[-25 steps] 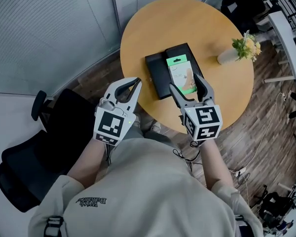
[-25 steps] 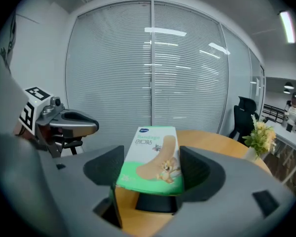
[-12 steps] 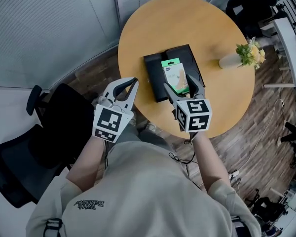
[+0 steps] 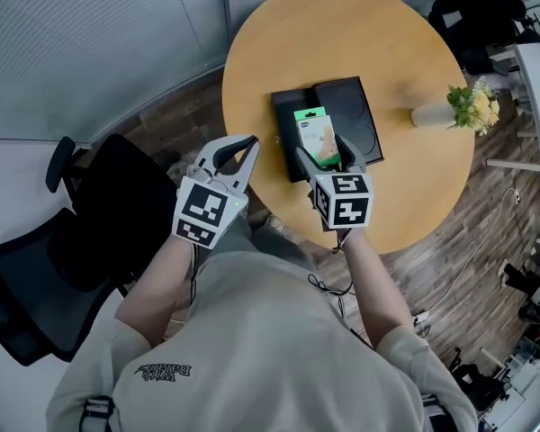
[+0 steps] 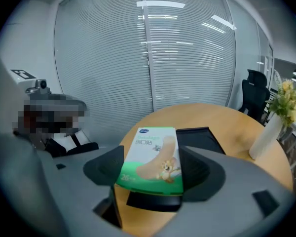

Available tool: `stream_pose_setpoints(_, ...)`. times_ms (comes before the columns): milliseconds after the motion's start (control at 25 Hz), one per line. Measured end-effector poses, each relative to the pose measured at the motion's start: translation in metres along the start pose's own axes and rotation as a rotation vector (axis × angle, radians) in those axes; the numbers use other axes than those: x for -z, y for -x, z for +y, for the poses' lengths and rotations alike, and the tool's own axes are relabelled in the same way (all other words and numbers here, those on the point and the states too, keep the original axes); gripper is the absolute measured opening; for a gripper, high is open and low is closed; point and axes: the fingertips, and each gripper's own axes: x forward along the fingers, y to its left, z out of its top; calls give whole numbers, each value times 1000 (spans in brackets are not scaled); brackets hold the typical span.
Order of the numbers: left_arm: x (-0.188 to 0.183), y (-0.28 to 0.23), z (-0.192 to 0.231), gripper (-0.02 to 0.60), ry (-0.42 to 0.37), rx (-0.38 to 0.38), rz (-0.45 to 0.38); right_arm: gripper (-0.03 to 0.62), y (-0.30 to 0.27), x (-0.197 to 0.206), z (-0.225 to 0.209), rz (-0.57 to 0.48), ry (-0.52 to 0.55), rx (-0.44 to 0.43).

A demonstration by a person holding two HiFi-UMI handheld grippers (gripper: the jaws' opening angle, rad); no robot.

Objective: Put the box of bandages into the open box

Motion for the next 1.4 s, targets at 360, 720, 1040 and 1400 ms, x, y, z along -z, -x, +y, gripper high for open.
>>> stream_pose_setpoints(360,34,-15,2,23,12,8,68,370,-38,36,-1,93,-7,14)
stream_pose_setpoints(720,61,-34,19,23,33,-19,90,370,-68,54,-4,154,28,3)
stream_pose_setpoints(1040,87,-44,26,23,68,-13,132,370,-84,73,-8,236,56,47)
stream_pose_setpoints(1400,100,-54,20,23,76,23,162,370,-97,89,-11,328,52,53)
